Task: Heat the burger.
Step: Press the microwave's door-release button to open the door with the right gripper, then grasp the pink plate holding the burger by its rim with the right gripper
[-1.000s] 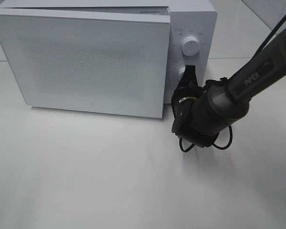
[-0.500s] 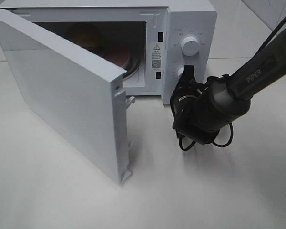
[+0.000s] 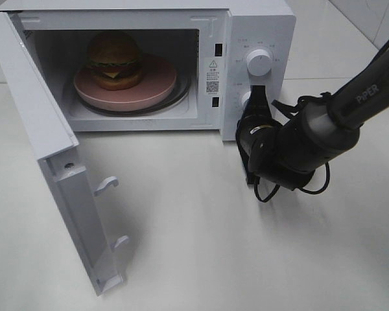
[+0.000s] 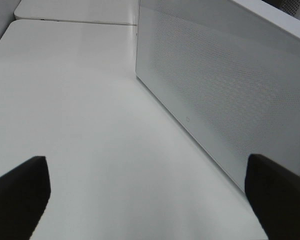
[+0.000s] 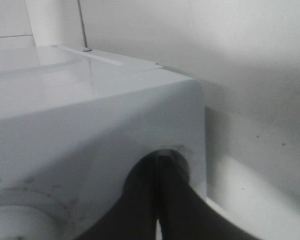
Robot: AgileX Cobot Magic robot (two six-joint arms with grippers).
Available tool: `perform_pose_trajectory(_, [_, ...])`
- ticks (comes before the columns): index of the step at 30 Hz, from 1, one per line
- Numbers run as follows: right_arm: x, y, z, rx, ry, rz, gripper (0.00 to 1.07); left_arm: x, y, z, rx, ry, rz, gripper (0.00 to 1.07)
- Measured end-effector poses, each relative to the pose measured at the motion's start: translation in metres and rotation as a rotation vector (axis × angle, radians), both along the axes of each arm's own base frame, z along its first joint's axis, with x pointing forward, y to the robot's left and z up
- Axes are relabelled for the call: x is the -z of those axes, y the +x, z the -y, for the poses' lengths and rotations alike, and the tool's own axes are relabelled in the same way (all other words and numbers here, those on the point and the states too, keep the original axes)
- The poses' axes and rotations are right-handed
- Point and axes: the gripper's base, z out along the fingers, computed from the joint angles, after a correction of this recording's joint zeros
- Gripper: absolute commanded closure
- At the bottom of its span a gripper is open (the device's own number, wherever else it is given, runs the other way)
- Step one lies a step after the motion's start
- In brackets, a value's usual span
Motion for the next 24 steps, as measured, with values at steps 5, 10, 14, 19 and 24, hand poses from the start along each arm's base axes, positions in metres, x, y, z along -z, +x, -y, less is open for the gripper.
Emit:
perform_pose_trajectory(5, [-0.009,-0.009,0.005,-0.037,-0.012,-0.003,1.07,0.0,0.0,0.0,0.0,0.0,0.0,0.09])
perform_pose_trajectory(10, [-0.017,-0.018,0.008,-0.079,-0.026,-0.004,1.07,0.0,0.0,0.0,0.0,0.0,0.0,0.09])
perform_pose_trajectory(14, [-0.027,-0.031,0.014,-0.113,-0.037,-0.012,1.07,0.0,0.0,0.0,0.0,0.0,0.0,0.09])
perform_pose_trajectory(19, [-0.034,-0.045,0.023,-0.135,-0.054,-0.024,1.07,0.0,0.0,0.0,0.0,0.0,0.0,0.09])
perform_pose_trajectory(24, [-0.044,-0.06,0.029,-0.189,-0.091,-0.037,1.07,0.0,0.0,0.0,0.0,0.0,0.0,0.09])
